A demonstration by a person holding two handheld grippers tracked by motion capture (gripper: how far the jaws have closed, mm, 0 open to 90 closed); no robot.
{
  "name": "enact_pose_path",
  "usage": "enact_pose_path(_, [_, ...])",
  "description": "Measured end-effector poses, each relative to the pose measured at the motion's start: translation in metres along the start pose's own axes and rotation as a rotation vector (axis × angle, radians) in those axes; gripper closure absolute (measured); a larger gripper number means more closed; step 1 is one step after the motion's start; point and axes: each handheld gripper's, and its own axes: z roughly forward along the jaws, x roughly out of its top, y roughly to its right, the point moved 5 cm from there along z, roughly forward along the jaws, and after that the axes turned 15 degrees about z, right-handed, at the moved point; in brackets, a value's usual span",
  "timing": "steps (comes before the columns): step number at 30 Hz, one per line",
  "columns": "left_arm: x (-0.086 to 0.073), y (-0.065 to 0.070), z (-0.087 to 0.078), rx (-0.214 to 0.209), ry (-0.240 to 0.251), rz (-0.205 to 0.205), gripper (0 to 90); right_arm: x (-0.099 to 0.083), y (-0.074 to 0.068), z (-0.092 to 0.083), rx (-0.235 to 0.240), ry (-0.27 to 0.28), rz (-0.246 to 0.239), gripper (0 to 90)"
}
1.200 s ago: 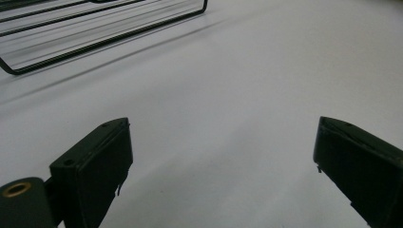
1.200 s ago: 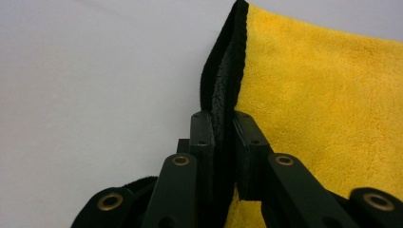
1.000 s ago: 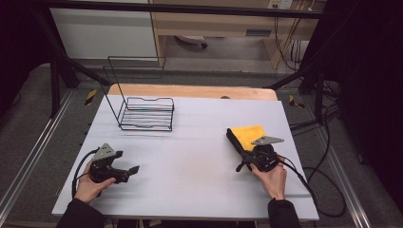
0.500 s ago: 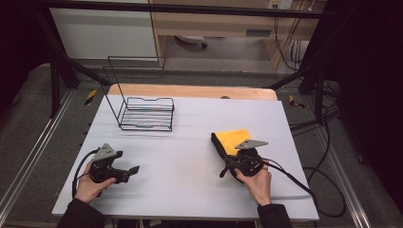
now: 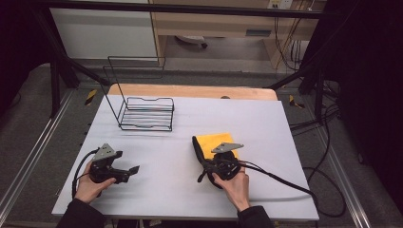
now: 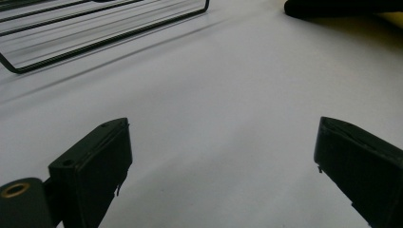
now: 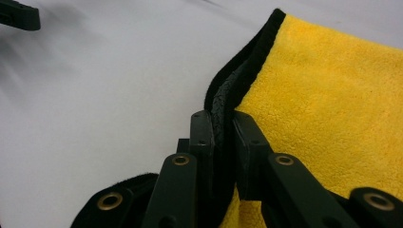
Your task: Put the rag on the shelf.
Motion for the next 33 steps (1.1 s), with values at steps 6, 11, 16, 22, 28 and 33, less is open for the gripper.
enact_pose_path(6, [0.0,0.0,-0.001,0.001,0.003,-0.002,5.2,0.001,-0.015,0.008,0.004,-0.003,-0.005,79.8])
enact_pose_path(11, [0.001,0.001,0.0,0.0,0.003,-0.001,5.2,-0.002,-0.028,0.019,0.003,-0.019,-0.019,79.6])
enact_pose_path(16, [0.001,0.001,0.0,-0.001,0.001,0.0,5.1,-0.012,-0.031,0.032,-0.007,-0.041,-0.035,78.4])
enact_pose_path(22, [0.001,0.002,0.0,-0.005,-0.003,0.0,5.1,-0.013,-0.031,0.035,0.024,-0.046,-0.04,67.0])
enact_pose_path(28, [0.001,0.002,0.0,-0.005,-0.002,0.0,5.1,0.012,-0.015,0.008,0.014,0.057,-0.076,43.6])
enact_pose_path(33, [0.001,0.002,0.0,-0.005,-0.004,-0.003,4.4,0.013,0.02,-0.009,-0.036,0.062,-0.026,41.9])
